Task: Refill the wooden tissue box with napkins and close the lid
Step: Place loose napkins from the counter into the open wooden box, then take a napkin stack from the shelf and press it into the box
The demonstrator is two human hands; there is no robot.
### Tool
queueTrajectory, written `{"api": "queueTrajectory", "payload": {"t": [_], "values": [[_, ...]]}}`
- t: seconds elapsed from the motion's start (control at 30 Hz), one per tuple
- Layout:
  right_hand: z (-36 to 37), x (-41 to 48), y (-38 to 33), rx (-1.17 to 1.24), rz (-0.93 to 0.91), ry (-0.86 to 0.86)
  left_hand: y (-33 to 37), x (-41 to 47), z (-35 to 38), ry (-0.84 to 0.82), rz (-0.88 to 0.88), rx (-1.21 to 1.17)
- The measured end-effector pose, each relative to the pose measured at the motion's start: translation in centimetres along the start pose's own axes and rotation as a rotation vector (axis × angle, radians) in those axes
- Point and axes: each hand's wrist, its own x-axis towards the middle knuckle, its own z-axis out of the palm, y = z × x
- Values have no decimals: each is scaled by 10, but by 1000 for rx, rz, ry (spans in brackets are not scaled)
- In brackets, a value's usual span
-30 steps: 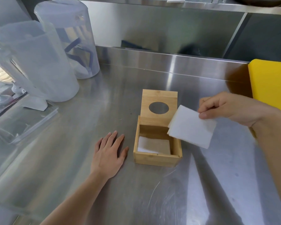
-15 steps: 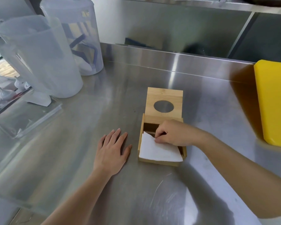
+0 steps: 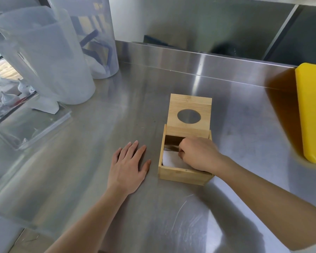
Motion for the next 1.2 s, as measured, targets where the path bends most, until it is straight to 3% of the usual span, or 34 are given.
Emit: {"api": "queueTrajectory", "payload": {"t": [0.43,0.7,0.83,1.0,1.07,1.2], "values": [[4,-2,-4,-115,24,30,-2,1,0,6,16,-11],[-31,-19,8,161,-52,72,0,0,-4,-6,16,-27],[-68,-30,24,289,-56,42,1,1,-13,-155,-10,-82],[-110,-22,40,346,12,-50,-4,47,-90,-617,22,-306],[-127,-13,45,392,30,-55,-1,75,-134,-644,68,-323],[-165,5,53,446,53,-19,12,131,-214,-547,175,-303]]}}
